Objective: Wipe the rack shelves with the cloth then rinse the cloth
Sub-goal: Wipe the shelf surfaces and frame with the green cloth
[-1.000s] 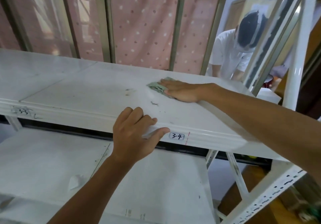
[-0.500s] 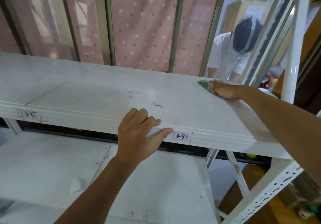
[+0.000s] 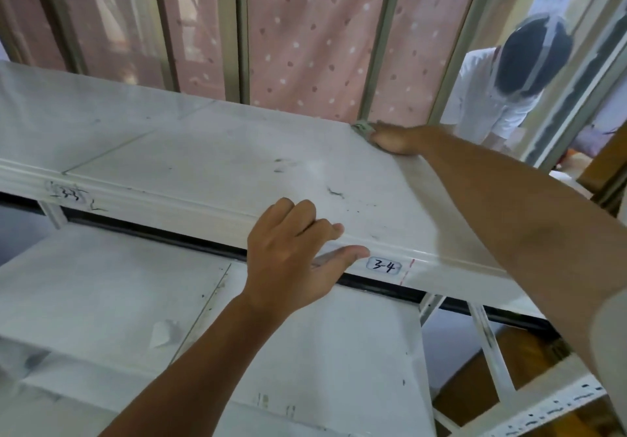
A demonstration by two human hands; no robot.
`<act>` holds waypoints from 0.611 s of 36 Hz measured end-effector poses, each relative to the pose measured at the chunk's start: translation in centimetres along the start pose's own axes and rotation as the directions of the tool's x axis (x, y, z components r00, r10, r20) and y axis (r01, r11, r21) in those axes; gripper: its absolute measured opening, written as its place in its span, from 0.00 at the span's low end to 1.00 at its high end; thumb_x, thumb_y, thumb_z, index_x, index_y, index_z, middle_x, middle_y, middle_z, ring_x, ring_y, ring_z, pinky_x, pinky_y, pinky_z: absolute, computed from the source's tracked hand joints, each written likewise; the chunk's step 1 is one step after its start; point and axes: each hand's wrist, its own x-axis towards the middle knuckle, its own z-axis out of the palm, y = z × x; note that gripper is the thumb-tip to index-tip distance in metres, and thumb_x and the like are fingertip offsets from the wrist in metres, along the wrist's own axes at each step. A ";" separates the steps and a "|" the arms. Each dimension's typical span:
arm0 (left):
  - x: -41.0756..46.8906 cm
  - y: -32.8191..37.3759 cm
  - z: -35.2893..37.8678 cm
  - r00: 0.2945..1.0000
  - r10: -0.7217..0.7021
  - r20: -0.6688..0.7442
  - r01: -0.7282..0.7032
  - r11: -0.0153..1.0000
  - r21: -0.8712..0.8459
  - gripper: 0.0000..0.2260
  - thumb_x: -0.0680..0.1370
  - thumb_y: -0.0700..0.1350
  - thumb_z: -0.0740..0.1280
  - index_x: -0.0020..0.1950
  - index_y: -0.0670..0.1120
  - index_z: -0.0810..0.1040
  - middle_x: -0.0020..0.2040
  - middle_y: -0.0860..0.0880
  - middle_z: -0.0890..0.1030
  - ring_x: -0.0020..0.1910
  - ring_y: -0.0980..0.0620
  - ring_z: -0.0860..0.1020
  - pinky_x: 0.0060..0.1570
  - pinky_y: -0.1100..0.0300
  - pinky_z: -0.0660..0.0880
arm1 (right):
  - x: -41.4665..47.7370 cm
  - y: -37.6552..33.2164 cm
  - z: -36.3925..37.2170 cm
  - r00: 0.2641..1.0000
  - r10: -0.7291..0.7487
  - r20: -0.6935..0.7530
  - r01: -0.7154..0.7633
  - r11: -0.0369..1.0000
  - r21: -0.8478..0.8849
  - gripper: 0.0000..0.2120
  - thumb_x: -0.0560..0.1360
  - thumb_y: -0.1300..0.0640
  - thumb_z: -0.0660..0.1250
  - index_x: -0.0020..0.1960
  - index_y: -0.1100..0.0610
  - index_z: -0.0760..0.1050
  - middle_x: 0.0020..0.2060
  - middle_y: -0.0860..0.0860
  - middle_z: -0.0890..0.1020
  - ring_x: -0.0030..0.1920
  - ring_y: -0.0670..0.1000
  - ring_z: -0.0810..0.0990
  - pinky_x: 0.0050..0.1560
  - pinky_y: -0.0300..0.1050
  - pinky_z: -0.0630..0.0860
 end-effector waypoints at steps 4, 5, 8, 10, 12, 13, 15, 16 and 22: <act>0.0 0.1 -0.1 1.000 -0.012 0.014 0.012 1.000 0.009 0.20 0.71 0.58 0.80 0.34 0.42 0.83 0.31 0.47 0.72 0.29 0.46 0.68 0.31 0.54 0.67 | -2.3 -5.2 0.5 0.958 -0.273 0.083 0.275 0.962 -0.006 0.32 0.80 0.33 0.44 0.80 0.44 0.46 0.79 0.44 0.50 0.78 0.47 0.48 0.77 0.55 0.44; 0.0 0.2 -0.1 1.000 -0.018 0.016 0.018 1.000 0.008 0.20 0.71 0.57 0.80 0.34 0.41 0.83 0.31 0.47 0.72 0.30 0.46 0.68 0.31 0.54 0.67 | -2.8 -5.8 0.7 0.945 -0.309 0.107 0.310 0.951 0.007 0.31 0.81 0.35 0.44 0.80 0.45 0.44 0.79 0.44 0.48 0.78 0.46 0.45 0.78 0.54 0.43; -0.1 0.4 -0.2 0.999 -0.033 0.020 0.033 0.999 -0.002 0.20 0.71 0.57 0.80 0.35 0.41 0.83 0.31 0.46 0.73 0.30 0.46 0.68 0.31 0.53 0.67 | -4.7 -6.7 1.6 0.897 -0.418 0.144 0.425 0.905 -0.014 0.31 0.82 0.36 0.44 0.80 0.46 0.40 0.79 0.43 0.43 0.78 0.44 0.41 0.77 0.48 0.39; -0.1 0.5 -0.2 0.999 -0.032 0.022 0.032 0.999 -0.003 0.20 0.72 0.57 0.80 0.36 0.41 0.84 0.32 0.47 0.73 0.30 0.47 0.69 0.32 0.53 0.68 | -6.6 -7.1 2.4 0.866 -0.476 0.153 0.486 0.873 -0.032 0.29 0.84 0.40 0.43 0.80 0.47 0.39 0.79 0.44 0.41 0.77 0.42 0.40 0.73 0.39 0.37; 0.0 0.6 -0.2 1.000 -0.024 0.019 0.024 1.000 -0.001 0.19 0.72 0.57 0.80 0.36 0.41 0.83 0.32 0.47 0.73 0.30 0.47 0.70 0.33 0.54 0.68 | -8.4 -7.3 3.0 0.840 -0.518 0.160 0.532 0.845 -0.055 0.27 0.85 0.43 0.42 0.80 0.47 0.39 0.79 0.43 0.41 0.76 0.40 0.39 0.71 0.35 0.36; 0.0 0.6 -0.2 1.000 -0.021 0.018 0.021 1.000 0.000 0.19 0.72 0.56 0.80 0.36 0.41 0.83 0.32 0.47 0.73 0.30 0.47 0.69 0.33 0.54 0.69 | -9.1 -7.3 3.2 0.825 -0.543 0.159 0.558 0.827 -0.070 0.27 0.85 0.43 0.41 0.81 0.47 0.39 0.79 0.43 0.40 0.76 0.40 0.39 0.72 0.36 0.36; 0.1 0.7 -0.3 1.000 -0.018 0.012 0.018 1.000 -0.002 0.19 0.73 0.56 0.79 0.35 0.40 0.83 0.32 0.47 0.73 0.31 0.47 0.69 0.33 0.54 0.68 | -9.4 -7.0 3.3 0.816 -0.555 0.160 0.570 0.819 -0.062 0.27 0.84 0.41 0.41 0.80 0.46 0.39 0.79 0.42 0.40 0.77 0.40 0.39 0.74 0.38 0.37; 0.2 0.7 -0.3 1.000 -0.020 0.011 0.020 1.000 -0.003 0.19 0.73 0.56 0.79 0.35 0.40 0.83 0.32 0.47 0.73 0.31 0.47 0.69 0.33 0.54 0.68 | -9.3 -6.8 3.3 0.823 -0.545 0.157 0.557 0.830 -0.035 0.27 0.84 0.40 0.42 0.80 0.45 0.40 0.79 0.41 0.41 0.76 0.39 0.39 0.74 0.38 0.37; 0.2 1.1 -0.6 0.998 -0.053 0.033 0.053 0.999 -0.011 0.19 0.74 0.55 0.78 0.37 0.40 0.83 0.33 0.48 0.74 0.33 0.48 0.69 0.34 0.55 0.70 | -6.0 -4.0 1.7 0.908 -0.399 0.132 0.392 0.917 0.071 0.29 0.83 0.38 0.44 0.81 0.45 0.41 0.79 0.42 0.44 0.78 0.44 0.42 0.75 0.44 0.40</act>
